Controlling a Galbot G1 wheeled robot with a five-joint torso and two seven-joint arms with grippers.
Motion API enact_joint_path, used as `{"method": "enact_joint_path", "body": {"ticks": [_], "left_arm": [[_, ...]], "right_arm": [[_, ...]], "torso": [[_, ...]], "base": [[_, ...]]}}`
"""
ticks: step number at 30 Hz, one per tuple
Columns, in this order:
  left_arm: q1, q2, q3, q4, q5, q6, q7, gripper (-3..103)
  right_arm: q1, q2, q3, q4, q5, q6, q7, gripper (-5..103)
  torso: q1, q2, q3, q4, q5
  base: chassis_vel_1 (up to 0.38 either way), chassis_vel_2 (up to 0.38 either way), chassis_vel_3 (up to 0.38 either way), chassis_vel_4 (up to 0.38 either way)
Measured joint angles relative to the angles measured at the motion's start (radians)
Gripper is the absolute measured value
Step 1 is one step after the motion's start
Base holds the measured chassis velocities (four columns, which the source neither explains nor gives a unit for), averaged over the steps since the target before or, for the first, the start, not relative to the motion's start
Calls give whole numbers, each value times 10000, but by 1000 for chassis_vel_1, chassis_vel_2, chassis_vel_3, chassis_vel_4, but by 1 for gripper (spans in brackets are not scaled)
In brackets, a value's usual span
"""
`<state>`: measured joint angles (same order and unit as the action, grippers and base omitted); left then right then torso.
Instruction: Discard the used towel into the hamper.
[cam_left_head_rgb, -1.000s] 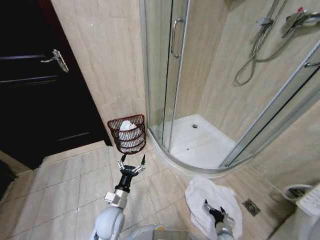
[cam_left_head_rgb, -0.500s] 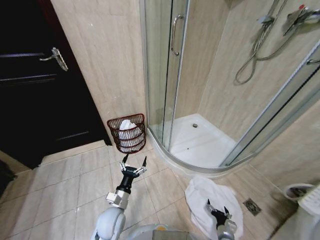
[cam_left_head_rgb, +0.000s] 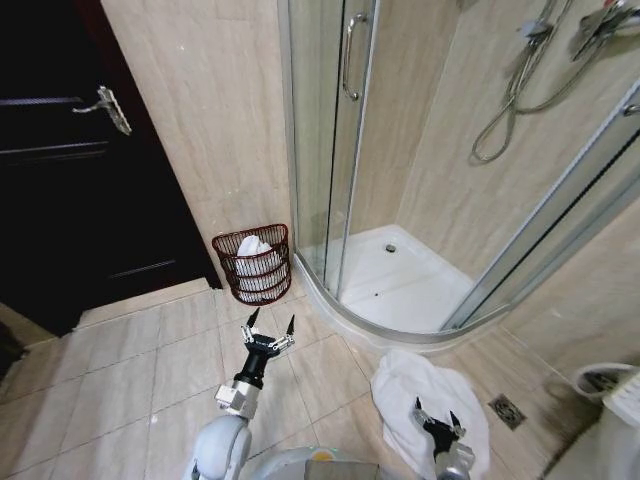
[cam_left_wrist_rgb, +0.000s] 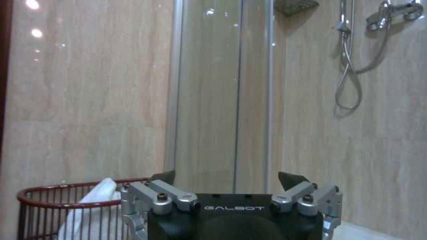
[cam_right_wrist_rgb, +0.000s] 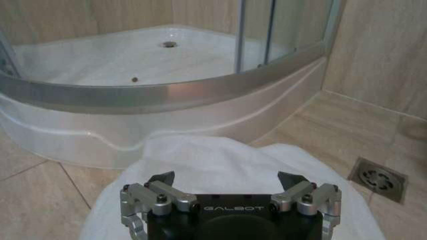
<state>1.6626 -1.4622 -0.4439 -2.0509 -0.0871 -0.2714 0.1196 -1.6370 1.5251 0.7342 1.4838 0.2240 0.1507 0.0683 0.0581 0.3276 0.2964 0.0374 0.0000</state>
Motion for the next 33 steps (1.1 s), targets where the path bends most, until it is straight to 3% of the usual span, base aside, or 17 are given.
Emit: {"method": "enact_joint_path", "body": {"ticks": [6, 10, 13, 17, 33], "left_arm": [[5, -21, 11, 3, 6, -26, -42, 100], [16, -29, 61, 3, 5, -31, -142, 100], [37, -30, 113, 40, 15, -126, -182, 100], [54, -31, 133, 59, 57, -161, -182, 100], [7, -41, 203, 134, 201, -165, -159, 100]], "right_arm": [[0, 11, -1, 0, -89, 52, -7, 100], [-81, -6, 3, -42, -92, 326, -498, 100], [-221, -63, 104, -153, -36, 778, -1659, 100], [-212, -97, 152, -216, 229, 1153, -2336, 100], [64, -86, 403, -39, 470, 1110, -3031, 100]], "torso": [[-83, -232, -150, 0, 0], [-133, -401, -267, -2, 0], [-170, -509, -341, -3, -1], [-217, -631, -415, 1, 1], [-418, -1256, -838, 0, 0]], "base": [[-52, -47, -42, -46], [-63, -72, -63, -80], [-31, -38, -42, -42], [0, 0, 0, 0], [0, 0, 0, 0]]}}
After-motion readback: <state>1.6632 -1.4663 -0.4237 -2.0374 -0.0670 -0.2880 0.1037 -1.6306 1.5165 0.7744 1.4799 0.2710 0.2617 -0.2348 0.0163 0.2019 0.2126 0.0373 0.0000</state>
